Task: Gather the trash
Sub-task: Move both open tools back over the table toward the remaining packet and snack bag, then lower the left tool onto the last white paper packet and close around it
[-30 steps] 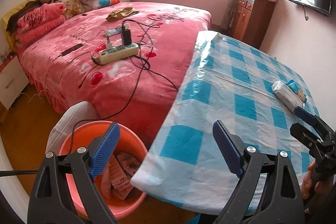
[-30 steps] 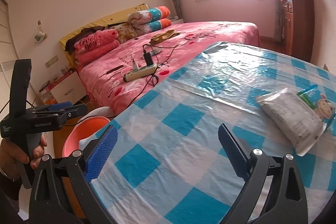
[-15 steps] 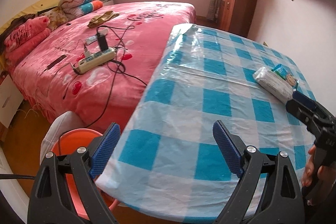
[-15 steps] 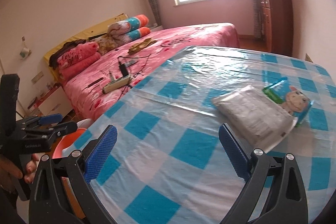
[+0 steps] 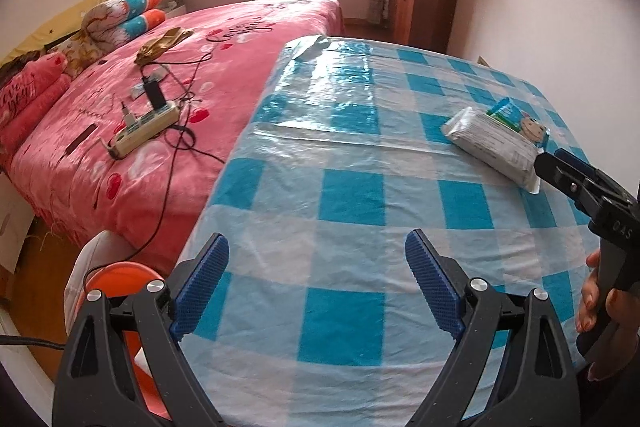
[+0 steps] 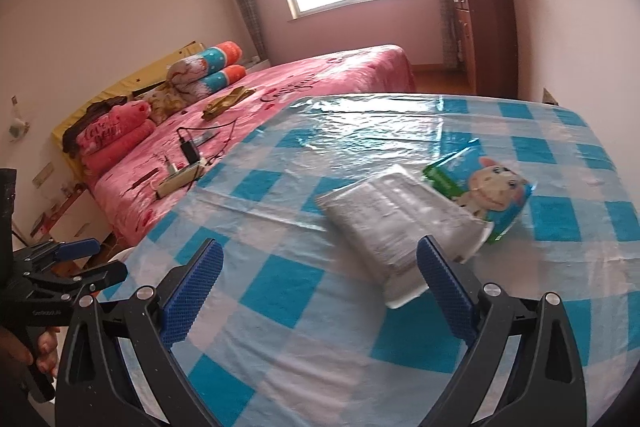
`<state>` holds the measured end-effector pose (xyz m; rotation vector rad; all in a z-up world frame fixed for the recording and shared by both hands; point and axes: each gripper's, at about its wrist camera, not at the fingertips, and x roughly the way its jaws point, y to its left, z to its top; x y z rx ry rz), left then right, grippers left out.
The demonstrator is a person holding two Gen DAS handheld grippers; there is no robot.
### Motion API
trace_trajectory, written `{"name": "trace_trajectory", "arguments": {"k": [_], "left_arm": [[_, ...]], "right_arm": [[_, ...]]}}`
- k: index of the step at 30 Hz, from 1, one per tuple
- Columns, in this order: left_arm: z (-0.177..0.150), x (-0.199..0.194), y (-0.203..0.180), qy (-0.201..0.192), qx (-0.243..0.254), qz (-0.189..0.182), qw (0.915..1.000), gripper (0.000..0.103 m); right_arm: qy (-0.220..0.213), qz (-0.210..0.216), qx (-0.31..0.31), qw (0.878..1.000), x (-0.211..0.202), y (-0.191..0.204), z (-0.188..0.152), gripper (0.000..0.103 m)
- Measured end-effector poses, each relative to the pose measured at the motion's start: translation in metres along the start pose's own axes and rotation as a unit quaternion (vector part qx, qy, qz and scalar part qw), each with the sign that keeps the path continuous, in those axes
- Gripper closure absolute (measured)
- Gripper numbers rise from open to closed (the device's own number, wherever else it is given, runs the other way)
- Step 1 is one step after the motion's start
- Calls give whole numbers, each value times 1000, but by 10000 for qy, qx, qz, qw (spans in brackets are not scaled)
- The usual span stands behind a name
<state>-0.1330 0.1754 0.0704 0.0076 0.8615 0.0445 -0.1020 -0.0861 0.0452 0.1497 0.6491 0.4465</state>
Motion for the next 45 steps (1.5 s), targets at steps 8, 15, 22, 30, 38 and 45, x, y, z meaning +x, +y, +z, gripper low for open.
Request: {"name": "trace_trajectory", "arguments": {"k": [8, 15, 22, 30, 38, 45], "left_arm": [[7, 5, -27, 23, 214, -121, 9997, 12], [13, 11, -55, 53, 411, -259, 9988, 12], [21, 18, -83, 68, 600, -416, 9973, 12], [31, 25, -117, -46, 709, -495, 9962, 12], [42, 29, -158, -90, 910, -666, 9936, 13], [48, 41, -183, 98, 713, -758, 9945, 12]], "right_arm": [[-74, -211, 6, 9998, -6, -16, 2, 7], [-126, -433, 223, 9987, -11, -42, 4, 7], [-160, -726, 428, 9963, -14, -68, 6, 7], [-172, -1031, 699, 9921, -19, -100, 7, 7], [-188, -1319, 958, 9864, -25, -125, 7, 7], [-170, -1557, 1060, 9820, -30, -145, 8, 7]]}}
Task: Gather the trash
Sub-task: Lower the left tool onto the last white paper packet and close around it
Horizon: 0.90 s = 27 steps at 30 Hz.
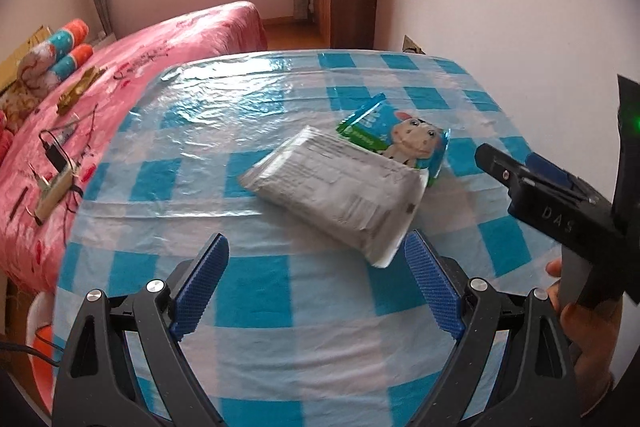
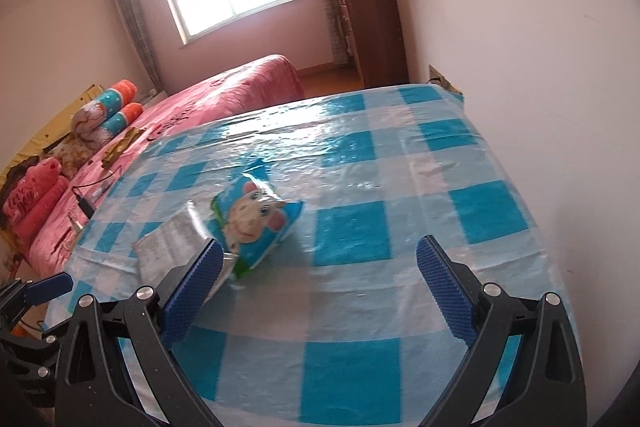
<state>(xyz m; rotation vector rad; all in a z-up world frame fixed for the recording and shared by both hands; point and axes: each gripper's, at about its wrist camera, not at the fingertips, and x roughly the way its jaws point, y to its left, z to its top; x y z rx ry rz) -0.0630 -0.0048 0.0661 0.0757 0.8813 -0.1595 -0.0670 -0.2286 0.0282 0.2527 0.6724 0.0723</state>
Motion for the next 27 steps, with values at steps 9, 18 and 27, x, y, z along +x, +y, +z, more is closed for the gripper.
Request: {"name": "trace_trajectory", "arguments": {"k": [9, 18, 27], "left_arm": [[14, 30, -3, 295, -826, -401, 9953, 13], [32, 61, -11, 397, -1197, -272, 9916, 13], [50, 78, -16, 361, -1331, -102, 9904, 12]], "right_arm": [[33, -49, 66, 10000, 2, -14, 2, 7], [65, 15, 254, 9997, 2, -27, 1, 7], [86, 111, 349, 9993, 3, -34, 2, 7]]}}
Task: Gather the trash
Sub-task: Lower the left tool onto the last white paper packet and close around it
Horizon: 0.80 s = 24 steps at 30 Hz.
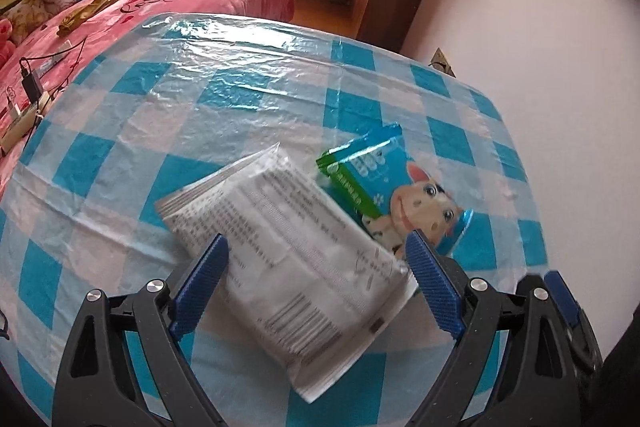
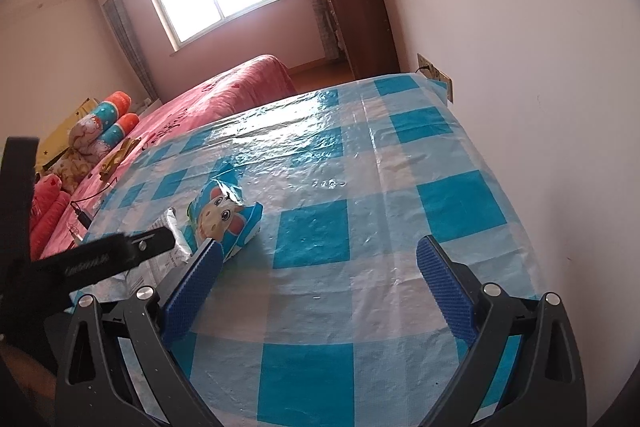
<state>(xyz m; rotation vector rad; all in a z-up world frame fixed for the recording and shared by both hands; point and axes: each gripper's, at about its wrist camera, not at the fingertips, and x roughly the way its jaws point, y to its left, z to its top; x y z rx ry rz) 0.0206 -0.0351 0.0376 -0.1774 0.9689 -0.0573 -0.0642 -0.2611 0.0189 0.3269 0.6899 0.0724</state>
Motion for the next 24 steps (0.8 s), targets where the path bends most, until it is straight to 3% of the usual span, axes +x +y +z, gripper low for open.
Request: {"name": "trace_trajectory", "arguments": {"k": [7, 12, 17, 24], "left_arm": [[1, 13, -13, -125, 359, 605, 9974, 13], [1, 16, -12, -181, 489, 788, 9955, 12], [2, 19, -2, -49, 319, 1014, 9943, 4], [-6, 14, 6, 185, -30, 1013, 9947, 4]], "right_arm": [[65, 75, 18, 9999, 3, -2, -1, 7], [111, 109, 89, 9998, 3, -5, -2, 7], [119, 128, 91, 9998, 4, -4, -3, 7], [174, 188, 135, 9996, 7, -6, -3, 7]]}}
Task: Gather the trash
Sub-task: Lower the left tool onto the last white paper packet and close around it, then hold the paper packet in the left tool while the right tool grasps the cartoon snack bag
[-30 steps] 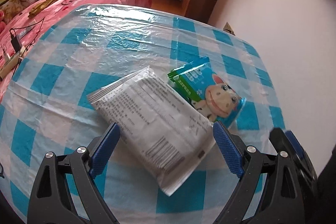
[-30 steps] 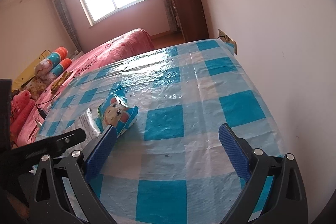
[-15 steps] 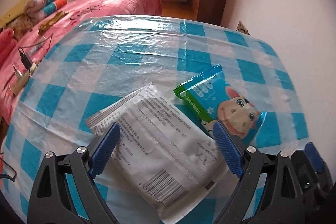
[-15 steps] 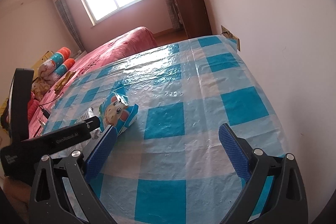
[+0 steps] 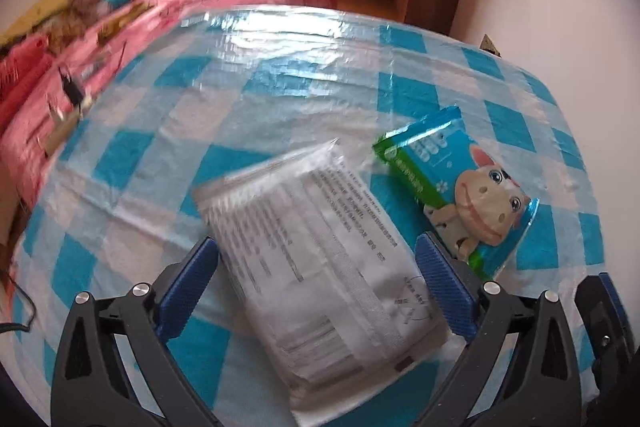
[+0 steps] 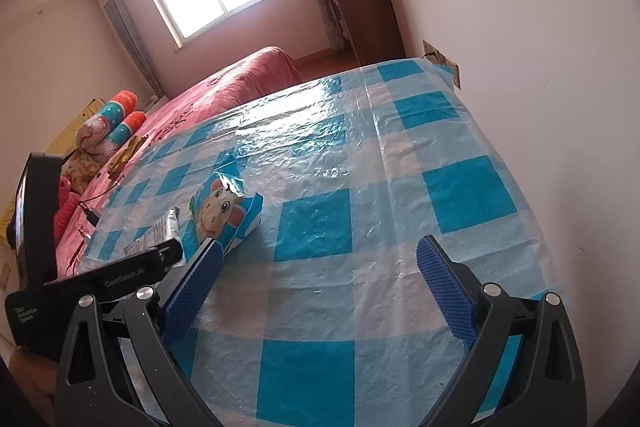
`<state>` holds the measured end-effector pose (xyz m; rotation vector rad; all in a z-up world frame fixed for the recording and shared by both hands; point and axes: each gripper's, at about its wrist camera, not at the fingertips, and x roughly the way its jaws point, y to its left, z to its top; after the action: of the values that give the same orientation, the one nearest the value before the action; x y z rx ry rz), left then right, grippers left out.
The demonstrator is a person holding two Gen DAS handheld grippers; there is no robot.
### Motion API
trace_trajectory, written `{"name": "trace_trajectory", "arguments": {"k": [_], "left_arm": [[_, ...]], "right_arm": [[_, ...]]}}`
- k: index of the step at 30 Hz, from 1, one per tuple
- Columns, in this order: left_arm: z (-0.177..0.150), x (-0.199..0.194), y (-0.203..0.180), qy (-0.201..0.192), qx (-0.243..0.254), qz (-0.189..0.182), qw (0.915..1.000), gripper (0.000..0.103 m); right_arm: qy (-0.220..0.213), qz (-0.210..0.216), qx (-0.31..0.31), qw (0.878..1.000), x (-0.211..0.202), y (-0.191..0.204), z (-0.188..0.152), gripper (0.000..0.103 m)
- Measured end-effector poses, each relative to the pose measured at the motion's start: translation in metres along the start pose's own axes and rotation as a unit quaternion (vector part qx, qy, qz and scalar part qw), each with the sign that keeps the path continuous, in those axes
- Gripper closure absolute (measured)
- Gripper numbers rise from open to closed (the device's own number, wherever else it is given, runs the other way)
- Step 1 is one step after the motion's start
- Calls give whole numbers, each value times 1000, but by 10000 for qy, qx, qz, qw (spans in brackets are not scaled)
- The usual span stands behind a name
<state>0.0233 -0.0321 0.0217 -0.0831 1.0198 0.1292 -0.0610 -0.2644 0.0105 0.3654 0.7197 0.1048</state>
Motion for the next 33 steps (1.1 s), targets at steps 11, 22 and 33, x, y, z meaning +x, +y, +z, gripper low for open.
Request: {"name": "trace_trajectory", "arguments": {"k": [11, 22, 33], "left_arm": [[-5, 9, 9, 83, -59, -256, 9996, 5], [-5, -1, 18, -32, 163, -511, 9986, 25], [-12, -6, 33, -92, 352, -644, 9973, 25]], "right_arm": [[90, 112, 46, 9999, 4, 0, -1, 7], [287, 341, -57, 9990, 13, 12, -2, 7], [388, 440, -155, 9982, 24, 25, 0, 7]]}}
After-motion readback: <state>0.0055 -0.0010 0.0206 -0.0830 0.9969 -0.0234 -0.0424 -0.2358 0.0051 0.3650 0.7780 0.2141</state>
